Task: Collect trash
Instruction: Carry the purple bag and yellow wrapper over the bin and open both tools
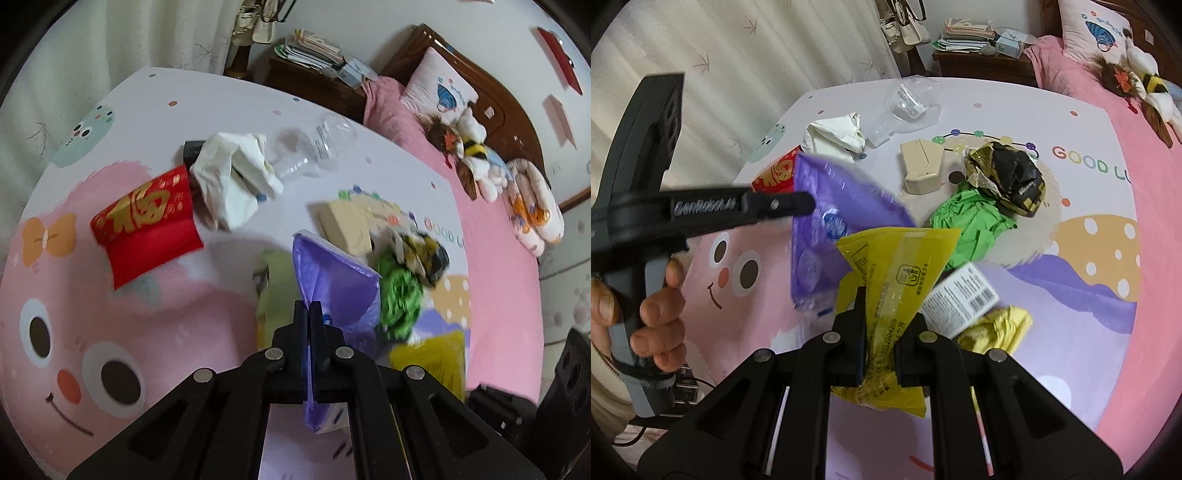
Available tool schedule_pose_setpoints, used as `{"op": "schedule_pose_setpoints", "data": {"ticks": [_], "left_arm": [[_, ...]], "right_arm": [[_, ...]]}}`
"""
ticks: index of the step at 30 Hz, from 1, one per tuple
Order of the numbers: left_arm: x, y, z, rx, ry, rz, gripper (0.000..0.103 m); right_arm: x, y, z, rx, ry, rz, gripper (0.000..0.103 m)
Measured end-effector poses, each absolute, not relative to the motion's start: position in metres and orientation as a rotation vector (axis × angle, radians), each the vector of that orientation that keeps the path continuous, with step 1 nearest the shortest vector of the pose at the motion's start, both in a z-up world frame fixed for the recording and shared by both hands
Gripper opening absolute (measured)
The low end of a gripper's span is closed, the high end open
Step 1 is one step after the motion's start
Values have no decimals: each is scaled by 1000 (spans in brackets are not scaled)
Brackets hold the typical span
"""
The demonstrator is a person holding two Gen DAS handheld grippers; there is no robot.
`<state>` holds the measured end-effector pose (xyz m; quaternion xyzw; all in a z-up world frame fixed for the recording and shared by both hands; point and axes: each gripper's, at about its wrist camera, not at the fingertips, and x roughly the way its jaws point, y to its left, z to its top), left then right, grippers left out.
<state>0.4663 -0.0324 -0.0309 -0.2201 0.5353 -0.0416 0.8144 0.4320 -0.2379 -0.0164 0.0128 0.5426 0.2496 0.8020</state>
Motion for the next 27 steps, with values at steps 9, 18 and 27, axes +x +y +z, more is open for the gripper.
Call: {"op": "schedule_pose_setpoints", "data": {"ticks": [9,18,27], "left_arm": [[379,-25,-5,-421,1143,-154,0],[275,-6,32,-364,1109,-252,0],[148,24,47,-264,1093,-371,0]], "right_arm": [[389,-247,2,45,1169,559,8],[311,-224,12,33,1176,535,8],[189,-185,24,48,1138,427,8]]}}
